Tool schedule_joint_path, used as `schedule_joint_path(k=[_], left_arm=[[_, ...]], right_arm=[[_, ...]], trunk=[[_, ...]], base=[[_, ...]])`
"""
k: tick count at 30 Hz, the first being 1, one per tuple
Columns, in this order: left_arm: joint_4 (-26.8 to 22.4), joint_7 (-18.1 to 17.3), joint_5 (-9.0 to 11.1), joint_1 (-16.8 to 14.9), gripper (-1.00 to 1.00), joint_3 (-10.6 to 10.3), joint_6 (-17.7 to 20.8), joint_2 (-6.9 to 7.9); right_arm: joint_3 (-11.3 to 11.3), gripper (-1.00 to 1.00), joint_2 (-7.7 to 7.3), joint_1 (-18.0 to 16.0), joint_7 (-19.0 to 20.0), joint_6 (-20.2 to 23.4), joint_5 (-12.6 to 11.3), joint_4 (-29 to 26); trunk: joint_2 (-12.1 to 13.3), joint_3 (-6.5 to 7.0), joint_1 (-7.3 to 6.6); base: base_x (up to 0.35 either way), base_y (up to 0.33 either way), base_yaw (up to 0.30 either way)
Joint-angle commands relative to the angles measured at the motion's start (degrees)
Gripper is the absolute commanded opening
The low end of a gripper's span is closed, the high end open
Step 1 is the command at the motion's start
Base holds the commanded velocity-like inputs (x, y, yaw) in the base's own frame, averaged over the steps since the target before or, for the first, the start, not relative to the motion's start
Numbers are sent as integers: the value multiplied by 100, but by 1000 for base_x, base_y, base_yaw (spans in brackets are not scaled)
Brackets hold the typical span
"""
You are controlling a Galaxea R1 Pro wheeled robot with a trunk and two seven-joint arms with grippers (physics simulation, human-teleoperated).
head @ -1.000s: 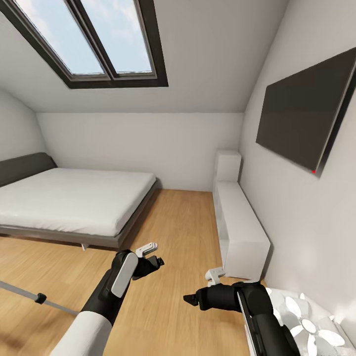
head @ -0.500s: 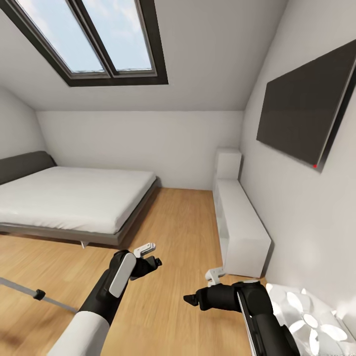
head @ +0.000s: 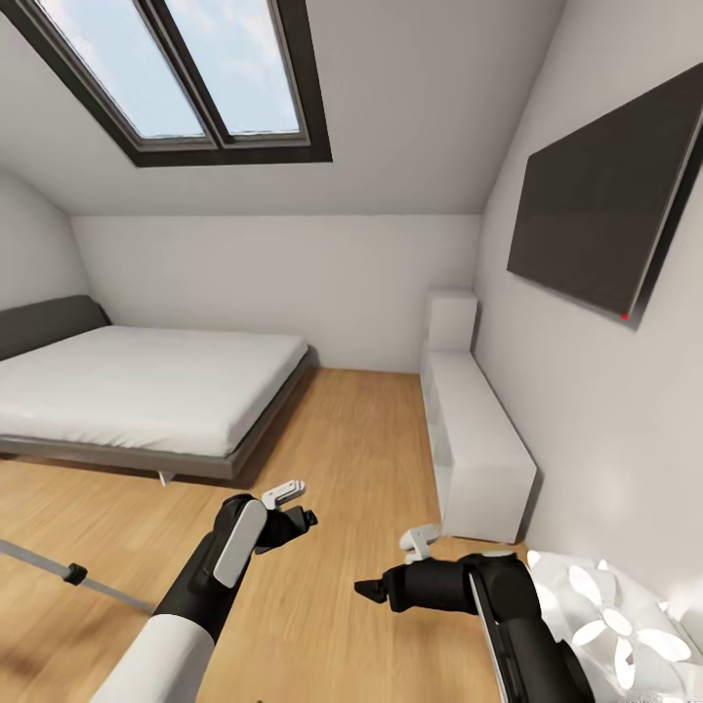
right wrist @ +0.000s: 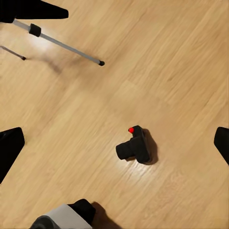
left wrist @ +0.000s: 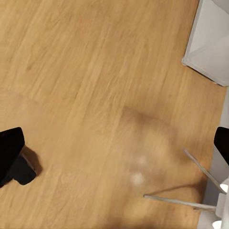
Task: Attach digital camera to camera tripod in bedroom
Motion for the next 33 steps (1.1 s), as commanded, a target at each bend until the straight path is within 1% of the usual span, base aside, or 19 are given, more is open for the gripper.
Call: schedule_joint_path(k=[1, 3, 8, 14, 17, 18, 20, 21, 25, 26, 27, 30, 31, 33], left_arm=[[-5, 59, 61, -3, 100, -6, 7, 10], [11, 59, 61, -3, 100, -6, 6, 15], [162, 63, 59, -4, 100, 0, -5, 27], [222, 81, 41, -3, 100, 4, -18, 47], [253, 122, 20, -3, 100, 10, -52, 107], [283, 150, 19, -3, 100, 11, -97, 162], [338, 176, 18, -3, 100, 11, -155, 224], [412, 194, 21, -3, 100, 12, -213, 269], [572, 210, 28, -3, 100, 14, -286, 328], [642, 215, 28, -4, 100, 15, -314, 354], [681, 216, 24, -4, 100, 16, -329, 367], [703, 217, 20, -3, 100, 14, -337, 369], [707, 217, 20, -3, 100, 14, -341, 368], [716, 217, 17, -4, 100, 13, -345, 366]], right_arm=[[-22, 100, 6, -5, 220, 18, 54, -16], [-28, 100, 6, -5, 348, 17, 53, -24], [-41, 100, 6, -5, 488, 15, 57, -35], [-45, 100, 6, -5, 509, 24, 61, -146], [-51, 100, 6, -5, 518, 52, 61, -303], [-54, 100, 6, -5, 521, 108, 61, -339], [-62, 100, 6, -5, 521, 201, 62, -363], [-69, 100, 6, -21, 519, 314, 62, -383], [-71, 100, 6, -142, 509, 364, 67, -404], [-70, 100, 6, -296, 496, 364, 78, -408], [-54, 100, 6, -531, 489, 364, 93, -411], [-30, 100, 6, -925, 475, 364, 111, -387], [-18, 100, 6, -1280, 446, 364, 117, -346], [-12, 100, 6, -1696, 401, 364, 129, -255]], trunk=[[-45, -25, 22], [-125, -61, 66], [-325, -150, 176], [-566, -258, 308], [-686, -312, 373], [-727, -330, 395], [-807, -366, 439], [-847, -384, 461], [-1007, -456, 549], [-1047, -474, 571], [-1088, -491, 593], [-1208, -545, 659], [-1248, -563, 681], [-1328, -599, 725]], base=[[0, 0, 0], [0, 0, 0], [0, 0, 0], [0, 0, 0], [0, 0, 0], [0, 0, 0], [0, 0, 0], [0, 0, 0], [0, 0, 0], [0, 0, 0], [0, 0, 0], [0, 0, 0], [0, 0, 0], [0, 0, 0]])
